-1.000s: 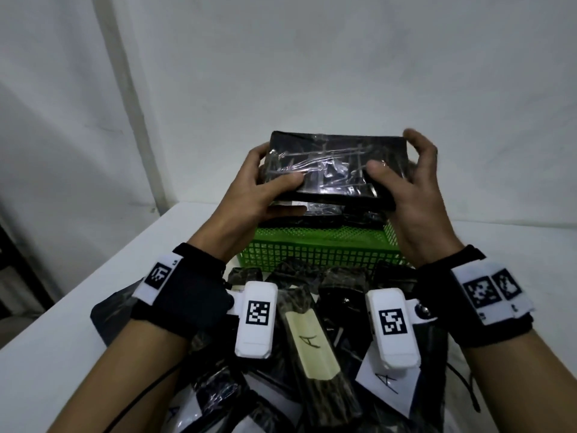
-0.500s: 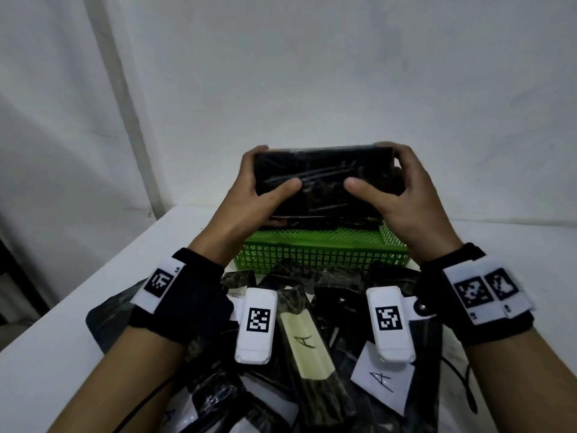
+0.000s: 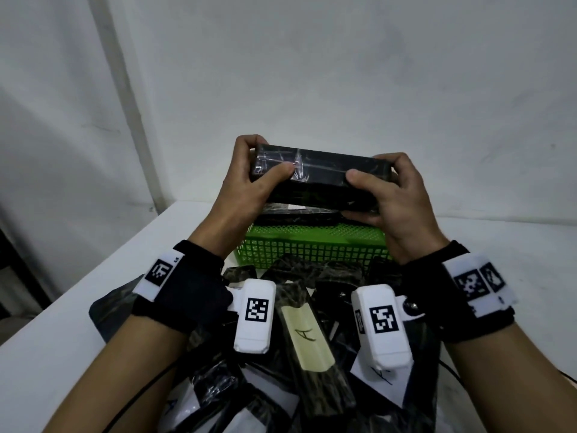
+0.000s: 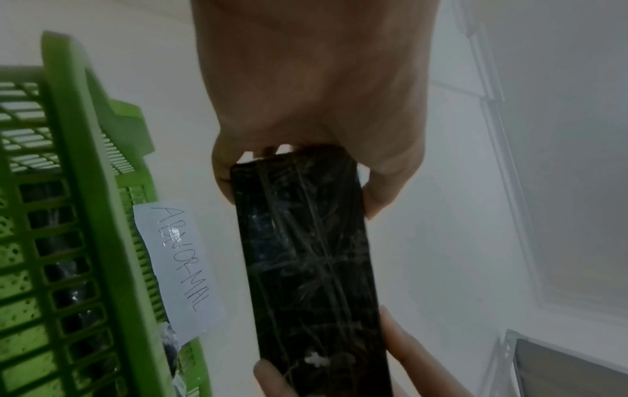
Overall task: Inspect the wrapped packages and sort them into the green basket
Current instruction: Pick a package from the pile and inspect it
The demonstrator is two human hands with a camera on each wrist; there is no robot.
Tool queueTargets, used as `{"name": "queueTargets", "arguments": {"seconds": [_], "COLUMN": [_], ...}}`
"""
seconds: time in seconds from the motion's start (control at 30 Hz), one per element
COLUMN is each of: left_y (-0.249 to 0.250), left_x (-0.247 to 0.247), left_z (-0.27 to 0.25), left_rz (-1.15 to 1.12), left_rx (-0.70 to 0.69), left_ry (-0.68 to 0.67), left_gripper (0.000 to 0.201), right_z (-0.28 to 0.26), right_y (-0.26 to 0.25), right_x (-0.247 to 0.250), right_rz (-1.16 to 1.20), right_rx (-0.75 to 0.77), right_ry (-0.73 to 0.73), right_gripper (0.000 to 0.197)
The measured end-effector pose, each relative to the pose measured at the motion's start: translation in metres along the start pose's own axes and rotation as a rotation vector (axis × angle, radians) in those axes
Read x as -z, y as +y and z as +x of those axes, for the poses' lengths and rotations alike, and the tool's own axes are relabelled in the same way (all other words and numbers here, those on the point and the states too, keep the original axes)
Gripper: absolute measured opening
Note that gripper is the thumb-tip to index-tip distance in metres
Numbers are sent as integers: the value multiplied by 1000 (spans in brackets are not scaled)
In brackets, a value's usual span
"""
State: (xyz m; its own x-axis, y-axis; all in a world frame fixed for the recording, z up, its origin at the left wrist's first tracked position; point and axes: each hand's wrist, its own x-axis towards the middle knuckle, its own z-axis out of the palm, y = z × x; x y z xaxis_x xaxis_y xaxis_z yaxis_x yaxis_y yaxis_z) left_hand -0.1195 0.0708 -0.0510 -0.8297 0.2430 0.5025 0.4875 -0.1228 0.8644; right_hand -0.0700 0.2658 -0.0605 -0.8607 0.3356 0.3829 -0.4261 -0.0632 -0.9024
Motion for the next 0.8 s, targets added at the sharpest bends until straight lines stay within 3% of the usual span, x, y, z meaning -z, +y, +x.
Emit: {"name": "queueTargets", "arguments": {"seconds": [0.13, 0.27, 0.4, 0.47, 0.6, 0.67, 0.8], "left_y": [5, 5, 1, 0, 1, 3, 10], "left_x": [-3, -1, 0, -1, 0, 4, 7], "left_z": [0, 0, 2, 2, 2, 1, -3], "left_rz": [71, -146, -254, -275, -285, -341, -495], "left_rx": [77, 224, 191, 167, 116, 128, 284], "left_ry": [21, -19, 13, 31, 40, -13, -198], "left_gripper": [31, 33, 54, 53, 55, 53, 41], "right_z": [1, 3, 4, 5, 5, 6, 8], "right_y": [-7, -14, -9, -8, -11, -15, -16], "right_x": [5, 8, 7, 6, 9, 13, 19], "right_rz": [114, 185, 96, 102, 92, 120, 184], "right_rx": [86, 106, -12, -75, -64, -60, -75], "right_ry": [-53, -30, -12, -5, -12, -30, -36], "right_gripper": [22, 19, 56, 58, 68, 66, 60]}}
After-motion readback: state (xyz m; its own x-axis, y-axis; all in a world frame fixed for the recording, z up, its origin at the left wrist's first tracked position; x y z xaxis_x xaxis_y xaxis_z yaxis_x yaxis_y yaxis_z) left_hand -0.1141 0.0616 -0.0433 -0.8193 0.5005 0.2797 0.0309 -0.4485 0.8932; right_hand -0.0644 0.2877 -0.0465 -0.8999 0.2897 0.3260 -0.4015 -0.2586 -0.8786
